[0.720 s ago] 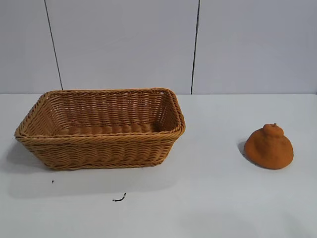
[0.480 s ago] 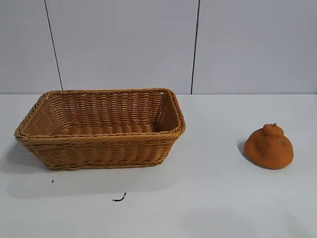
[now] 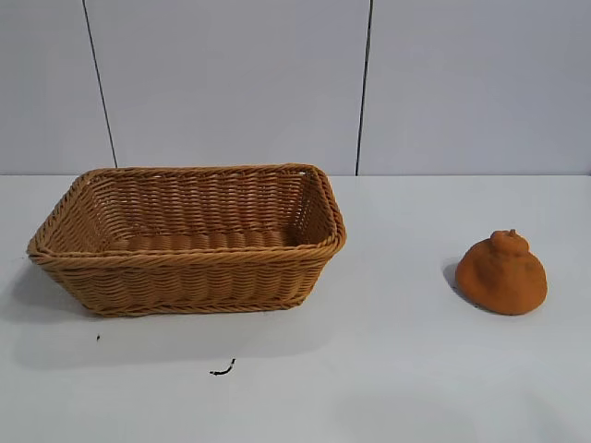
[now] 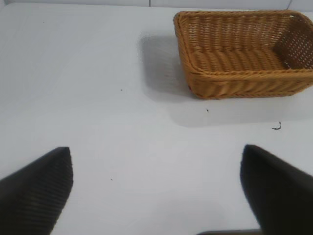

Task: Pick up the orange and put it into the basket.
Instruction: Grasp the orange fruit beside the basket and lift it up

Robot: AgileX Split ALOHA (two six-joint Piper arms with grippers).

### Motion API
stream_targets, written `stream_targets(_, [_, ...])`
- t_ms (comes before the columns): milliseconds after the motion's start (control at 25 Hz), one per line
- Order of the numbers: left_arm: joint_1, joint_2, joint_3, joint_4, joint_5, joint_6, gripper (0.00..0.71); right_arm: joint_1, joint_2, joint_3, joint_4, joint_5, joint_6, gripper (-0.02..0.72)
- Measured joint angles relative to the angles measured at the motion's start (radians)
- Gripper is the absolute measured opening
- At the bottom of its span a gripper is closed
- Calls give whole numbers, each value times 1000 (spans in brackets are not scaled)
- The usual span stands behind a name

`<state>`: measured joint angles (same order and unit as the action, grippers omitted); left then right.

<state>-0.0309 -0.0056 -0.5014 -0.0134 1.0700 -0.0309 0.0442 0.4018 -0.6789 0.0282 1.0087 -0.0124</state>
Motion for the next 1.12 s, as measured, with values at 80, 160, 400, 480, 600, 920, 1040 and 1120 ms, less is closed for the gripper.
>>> stream_targets(80, [0,0,0,0,0,0,666,0,140,-68,15,0,12,631])
stream_targets(160, [0,0,0,0,0,0,666,0,293,-144,25,-1,22,631])
stream_targets(400, [0,0,0,0,0,0,666,0,711,-368,29,-3,25,631])
stream_targets(480, [0,0,0,0,0,0,666,0,838,-444,29,-4,25,631])
stream_targets(600, [0,0,0,0,0,0,666,0,1013,-539,29,-5,25,631])
stream_targets(920, [0,0,0,0,0,0,666,0,1364,-679,51,-10,28,631])
stream_targets(1040, [0,0,0,0,0,0,666,0,1456,-684,52,-39,28,631])
stream_targets(1120, [0,0,0,0,0,0,666,0,1516,-684,52,-55,29,631])
